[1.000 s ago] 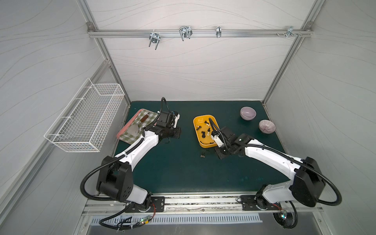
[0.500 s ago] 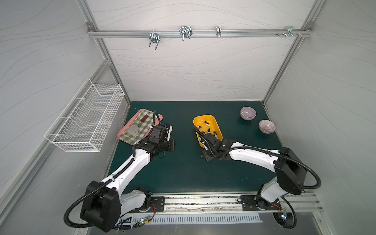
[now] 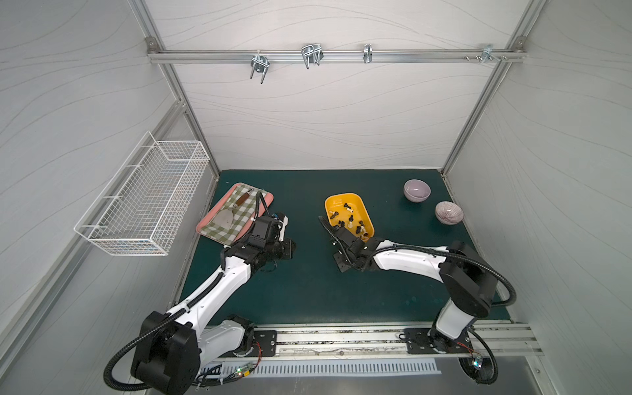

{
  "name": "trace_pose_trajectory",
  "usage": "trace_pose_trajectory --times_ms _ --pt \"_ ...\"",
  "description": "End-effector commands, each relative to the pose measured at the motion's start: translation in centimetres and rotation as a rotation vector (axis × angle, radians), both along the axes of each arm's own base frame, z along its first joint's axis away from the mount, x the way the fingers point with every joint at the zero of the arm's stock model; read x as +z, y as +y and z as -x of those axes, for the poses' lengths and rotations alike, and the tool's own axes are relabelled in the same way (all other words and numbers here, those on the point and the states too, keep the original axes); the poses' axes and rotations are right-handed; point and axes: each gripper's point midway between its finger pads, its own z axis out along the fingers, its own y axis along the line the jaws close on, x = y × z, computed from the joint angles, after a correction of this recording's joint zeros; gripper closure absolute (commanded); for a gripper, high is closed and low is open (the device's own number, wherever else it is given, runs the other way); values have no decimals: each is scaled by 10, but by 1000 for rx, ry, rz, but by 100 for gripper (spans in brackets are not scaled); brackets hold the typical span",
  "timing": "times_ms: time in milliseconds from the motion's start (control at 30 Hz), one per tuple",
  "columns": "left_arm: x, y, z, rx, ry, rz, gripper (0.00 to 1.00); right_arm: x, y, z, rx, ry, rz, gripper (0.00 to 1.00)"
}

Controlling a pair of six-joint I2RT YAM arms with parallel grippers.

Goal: Put the chess pieces into the storage box
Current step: Pick up the chess piece at the center of the board.

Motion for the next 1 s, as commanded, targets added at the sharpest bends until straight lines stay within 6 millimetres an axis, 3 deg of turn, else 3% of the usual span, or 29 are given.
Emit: trace_pose_trajectory --times_ms 0,967 --pt "9 -2 -3 8 -27 32 73 -4 4 -3 -24 -7 -3 73" --pt "0 -3 -2 -6 4 23 71 -16 3 -17 -79 -5 -14 76"
